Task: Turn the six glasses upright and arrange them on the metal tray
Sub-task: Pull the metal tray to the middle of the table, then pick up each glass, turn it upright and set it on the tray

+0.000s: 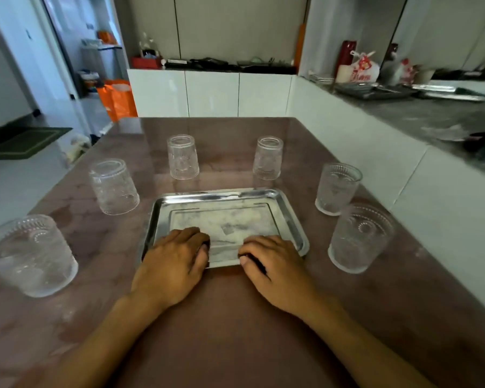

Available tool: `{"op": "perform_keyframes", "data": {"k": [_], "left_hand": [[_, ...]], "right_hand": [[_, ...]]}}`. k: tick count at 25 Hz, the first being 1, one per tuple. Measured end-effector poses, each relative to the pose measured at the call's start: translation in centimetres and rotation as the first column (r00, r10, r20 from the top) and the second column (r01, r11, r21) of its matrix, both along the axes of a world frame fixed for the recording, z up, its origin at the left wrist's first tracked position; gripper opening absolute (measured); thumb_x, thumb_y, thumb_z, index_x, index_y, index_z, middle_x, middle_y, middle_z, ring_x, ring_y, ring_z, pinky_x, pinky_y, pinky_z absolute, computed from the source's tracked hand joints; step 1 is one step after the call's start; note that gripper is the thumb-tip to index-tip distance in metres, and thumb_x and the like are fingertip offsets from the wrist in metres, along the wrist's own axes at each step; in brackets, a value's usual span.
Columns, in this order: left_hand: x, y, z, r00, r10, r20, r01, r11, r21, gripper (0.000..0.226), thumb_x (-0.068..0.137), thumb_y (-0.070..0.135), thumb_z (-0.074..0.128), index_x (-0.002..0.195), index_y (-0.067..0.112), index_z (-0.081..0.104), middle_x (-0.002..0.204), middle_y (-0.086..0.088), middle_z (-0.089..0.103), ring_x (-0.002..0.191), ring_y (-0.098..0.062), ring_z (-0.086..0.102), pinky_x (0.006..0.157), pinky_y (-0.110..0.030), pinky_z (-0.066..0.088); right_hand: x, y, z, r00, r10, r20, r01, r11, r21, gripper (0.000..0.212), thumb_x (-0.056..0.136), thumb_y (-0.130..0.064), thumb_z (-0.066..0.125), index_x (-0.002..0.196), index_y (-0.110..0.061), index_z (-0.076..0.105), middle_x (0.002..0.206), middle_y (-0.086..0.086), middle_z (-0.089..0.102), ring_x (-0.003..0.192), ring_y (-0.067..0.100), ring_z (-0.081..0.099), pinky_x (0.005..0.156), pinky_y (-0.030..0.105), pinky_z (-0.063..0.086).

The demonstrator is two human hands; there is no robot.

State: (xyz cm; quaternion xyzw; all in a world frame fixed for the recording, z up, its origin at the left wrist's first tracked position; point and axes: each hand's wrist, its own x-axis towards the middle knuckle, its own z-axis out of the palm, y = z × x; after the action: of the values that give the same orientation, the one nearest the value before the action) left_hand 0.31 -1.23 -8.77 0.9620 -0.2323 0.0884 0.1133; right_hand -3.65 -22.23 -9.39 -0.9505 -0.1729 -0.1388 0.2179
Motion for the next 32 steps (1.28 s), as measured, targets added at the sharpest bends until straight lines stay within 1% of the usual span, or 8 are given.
{"op": "perform_keyframes", "data": {"k": [3, 5, 9, 13, 17, 21, 25, 32], "left_hand": [[-0.2, 0.1, -0.2, 1.0, -0.004, 0.008, 0.004, 1.0, -0.01, 0.058, 0.088, 0.045, 0.016, 0.115, 0.024, 0.063, 0.117, 0.004, 0.066, 0.103, -0.019, 0.061, 0.086, -0.035, 0.05], [-0.1, 0.1, -0.4, 1.0, 0.011, 0.02, -0.01, 1.0, -0.02, 0.055, 0.088, 0.045, 0.018, 0.113, 0.025, 0.063, 0.116, 0.005, 0.067, 0.101, -0.02, 0.061, 0.083, -0.033, 0.049], [0.3, 0.1, -0.5, 0.999, 0.02, 0.033, -0.018, 0.999, -0.048, 0.038, 0.091, 0.036, 0.033, 0.11, 0.023, 0.063, 0.111, 0.004, 0.068, 0.095, -0.02, 0.061, 0.074, -0.03, 0.042], [0.3, 0.2, -0.6, 0.999, -0.009, 0.051, 0.012, 0.998, -0.062, 0.033, 0.095, 0.035, 0.038, 0.113, 0.023, 0.062, 0.114, 0.003, 0.067, 0.1, -0.019, 0.061, 0.08, -0.031, 0.044], [0.4, 1.5, 0.0, 0.974, 0.179, 0.137, -0.122, 0.931, -0.344, 0.044, 0.091, 0.045, 0.05, 0.126, 0.019, 0.058, 0.129, -0.001, 0.061, 0.116, -0.023, 0.055, 0.097, -0.041, 0.046], [2.7, 5.3, 0.8, 0.833, 0.465, -0.299, -0.548, 0.625, -0.555, 0.059, 0.086, 0.04, 0.059, 0.139, 0.018, 0.047, 0.126, -0.011, 0.064, 0.112, -0.034, 0.061, 0.097, -0.05, 0.05], [2.6, 5.2, 0.3, 0.835, 0.462, -0.298, -0.549, 0.664, -0.508, 0.022, 0.082, 0.023, 0.055, 0.096, 0.014, 0.071, 0.088, -0.011, 0.077, 0.087, -0.034, 0.071, 0.084, -0.047, 0.055], [3.6, 5.0, -0.8, 0.896, 0.433, -0.097, -0.425, 0.776, -0.467, 0.024, 0.081, 0.018, 0.059, 0.063, 0.019, 0.044, 0.071, -0.006, 0.062, 0.065, -0.029, 0.059, 0.064, -0.041, 0.051]], "right_hand": [[-3.0, -1.8, 0.7, 0.966, -0.135, 0.218, 0.102, 0.982, 0.158, 0.019, 0.088, -0.017, 0.062, 0.104, -0.015, 0.071, 0.108, 0.001, 0.07, 0.104, 0.02, 0.059, 0.091, 0.035, 0.047], [-5.8, -4.8, 0.6, 0.815, -0.493, 0.304, 0.283, 0.797, 0.533, 0.032, 0.081, -0.024, 0.064, 0.11, -0.038, 0.06, 0.114, -0.004, 0.062, 0.109, 0.015, 0.056, 0.094, 0.031, 0.045], [-7.3, -10.4, 0.2, 0.647, -0.731, -0.217, 0.575, 0.281, 0.768, 0.092, 0.067, -0.022, 0.084, 0.136, -0.052, 0.031, 0.142, 0.0, 0.047, 0.125, 0.025, 0.049, 0.094, 0.038, 0.042], [-4.9, -10.6, 0.9, 0.792, -0.473, -0.385, 0.59, 0.433, 0.681, 0.082, 0.063, -0.02, 0.09, 0.13, -0.033, 0.045, 0.121, 0.002, 0.064, 0.089, 0.015, 0.061, 0.069, 0.027, 0.045], [-5.1, -8.4, 4.4, 0.891, -0.38, -0.248, 0.439, 0.583, 0.684, 0.076, 0.048, -0.043, 0.091, 0.113, -0.057, 0.053, 0.106, -0.023, 0.066, 0.088, -0.003, 0.067, 0.057, 0.012, 0.049], [1.4, -2.5, 10.1, 0.979, -0.168, -0.118, 0.206, 0.775, 0.597, 0.073, 0.046, -0.062, 0.084, 0.11, -0.048, 0.053, 0.105, -0.027, 0.062, 0.086, -0.01, 0.063, 0.055, 0.01, 0.052], [8.9, 4.2, 10.3, 0.983, -0.082, -0.165, 0.156, 0.847, 0.507, 0.065, 0.06, -0.045, 0.087, 0.112, -0.033, 0.051, 0.109, -0.009, 0.061, 0.092, 0.015, 0.063, 0.073, 0.036, 0.058], [14.0, 9.7, 6.6, 0.995, -0.041, -0.094, 0.059, 0.978, 0.198, 0.061, 0.062, -0.049, 0.084, 0.114, -0.03, 0.058, 0.119, 0.001, 0.065, 0.095, 0.017, 0.055, 0.067, 0.026, 0.041]]}}
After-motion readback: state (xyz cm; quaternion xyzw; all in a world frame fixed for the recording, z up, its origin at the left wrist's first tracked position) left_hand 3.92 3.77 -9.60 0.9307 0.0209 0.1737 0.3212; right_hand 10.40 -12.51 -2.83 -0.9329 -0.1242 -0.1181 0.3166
